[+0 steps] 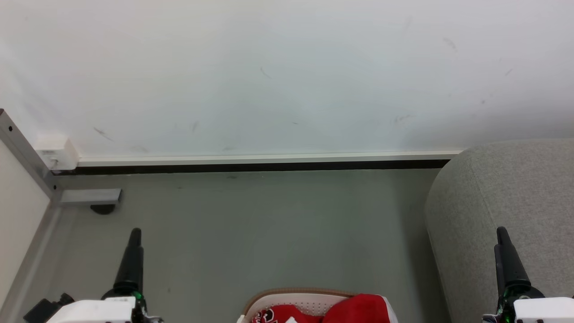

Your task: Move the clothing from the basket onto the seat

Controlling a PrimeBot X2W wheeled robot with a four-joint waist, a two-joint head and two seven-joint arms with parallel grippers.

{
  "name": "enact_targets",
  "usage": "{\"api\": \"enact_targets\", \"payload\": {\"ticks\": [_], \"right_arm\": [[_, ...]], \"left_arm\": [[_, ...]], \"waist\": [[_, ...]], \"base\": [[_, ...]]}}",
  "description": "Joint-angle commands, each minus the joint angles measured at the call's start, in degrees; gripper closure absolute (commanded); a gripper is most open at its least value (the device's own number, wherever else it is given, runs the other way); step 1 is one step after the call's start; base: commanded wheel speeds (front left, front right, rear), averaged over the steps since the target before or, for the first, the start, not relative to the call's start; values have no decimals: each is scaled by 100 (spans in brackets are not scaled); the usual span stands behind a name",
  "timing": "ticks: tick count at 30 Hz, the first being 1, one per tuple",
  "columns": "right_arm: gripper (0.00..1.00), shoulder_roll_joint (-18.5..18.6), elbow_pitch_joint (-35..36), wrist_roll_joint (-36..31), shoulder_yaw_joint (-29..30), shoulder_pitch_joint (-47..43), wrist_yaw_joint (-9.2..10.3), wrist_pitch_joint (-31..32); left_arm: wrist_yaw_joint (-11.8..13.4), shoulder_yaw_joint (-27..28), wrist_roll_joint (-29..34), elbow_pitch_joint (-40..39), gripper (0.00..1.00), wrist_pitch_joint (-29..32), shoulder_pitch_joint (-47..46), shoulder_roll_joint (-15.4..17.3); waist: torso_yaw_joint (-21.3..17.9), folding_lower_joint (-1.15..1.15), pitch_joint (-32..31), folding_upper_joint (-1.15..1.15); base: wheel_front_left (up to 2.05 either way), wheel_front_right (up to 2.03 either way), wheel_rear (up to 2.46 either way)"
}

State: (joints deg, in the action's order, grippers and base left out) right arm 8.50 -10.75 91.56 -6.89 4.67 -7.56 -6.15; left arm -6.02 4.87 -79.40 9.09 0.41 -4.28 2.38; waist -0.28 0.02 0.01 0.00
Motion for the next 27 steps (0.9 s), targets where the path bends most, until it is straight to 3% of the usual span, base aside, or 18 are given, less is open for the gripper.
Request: {"api": "enact_targets", "payload": {"ticks": [1, 12, 27], "right_arm": [[0, -5, 139, -281, 10, 161, 4, -57], [0, -91, 225, -1766, -75, 161, 5, -194], [0, -204, 69, -3831, -137, 145, 6, -360]], "left_arm": [[-33, 13, 270, -126, 0, -69, -79, 43], [-57, -256, 1770, -279, 0, -316, -25, 223], [-8, -287, 3786, -387, 0, -602, 65, 182]], "waist": [[-3, -1, 1, 0], [-8, -1, -2, 0], [-20, -2, -40, 0]], "base": [[0, 0, 0], [0, 0, 0], [0, 0, 0]]}}
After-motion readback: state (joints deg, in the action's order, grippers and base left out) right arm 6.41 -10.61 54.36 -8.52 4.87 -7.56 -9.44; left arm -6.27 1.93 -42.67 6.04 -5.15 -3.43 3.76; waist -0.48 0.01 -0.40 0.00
